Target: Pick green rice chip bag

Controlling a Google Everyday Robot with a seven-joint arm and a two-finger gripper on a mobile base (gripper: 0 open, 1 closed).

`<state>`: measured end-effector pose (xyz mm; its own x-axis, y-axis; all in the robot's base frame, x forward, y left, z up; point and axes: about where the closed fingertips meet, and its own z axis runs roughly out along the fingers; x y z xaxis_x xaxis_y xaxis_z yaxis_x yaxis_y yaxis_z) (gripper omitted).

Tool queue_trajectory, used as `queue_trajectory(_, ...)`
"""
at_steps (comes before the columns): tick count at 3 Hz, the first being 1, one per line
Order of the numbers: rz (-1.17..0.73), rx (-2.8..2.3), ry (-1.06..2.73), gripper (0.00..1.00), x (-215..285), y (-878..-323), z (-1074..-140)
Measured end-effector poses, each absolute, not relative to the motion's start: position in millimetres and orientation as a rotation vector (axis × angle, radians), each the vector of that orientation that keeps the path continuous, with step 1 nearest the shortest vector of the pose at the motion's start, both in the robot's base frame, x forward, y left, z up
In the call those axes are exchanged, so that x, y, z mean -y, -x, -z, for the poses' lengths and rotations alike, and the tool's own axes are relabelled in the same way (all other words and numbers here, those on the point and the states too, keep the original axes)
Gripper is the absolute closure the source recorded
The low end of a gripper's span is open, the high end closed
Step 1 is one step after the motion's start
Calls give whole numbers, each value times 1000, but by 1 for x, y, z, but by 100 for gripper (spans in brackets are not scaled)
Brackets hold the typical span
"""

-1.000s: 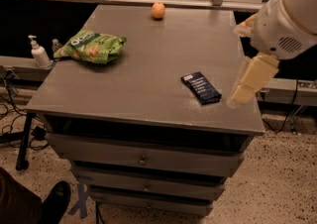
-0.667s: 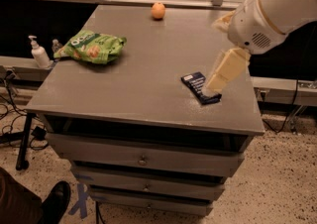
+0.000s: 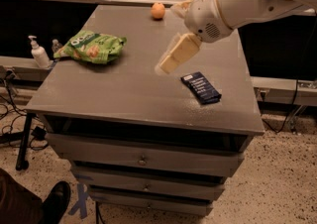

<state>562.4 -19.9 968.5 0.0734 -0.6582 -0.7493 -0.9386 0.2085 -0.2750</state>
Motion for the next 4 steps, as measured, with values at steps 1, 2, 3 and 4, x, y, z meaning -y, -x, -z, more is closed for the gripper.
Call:
queue_trajectory(1, -428, -1654, 1524, 0, 20, -562, -969)
queue_trajectory(2, -442, -1588, 1530, 0, 5, -580, -958)
queue_trajectory(3, -480, -1472, 1564, 0, -23, -611, -944)
queue_trajectory(4, -505, -1373, 1586, 0, -47, -642, -935)
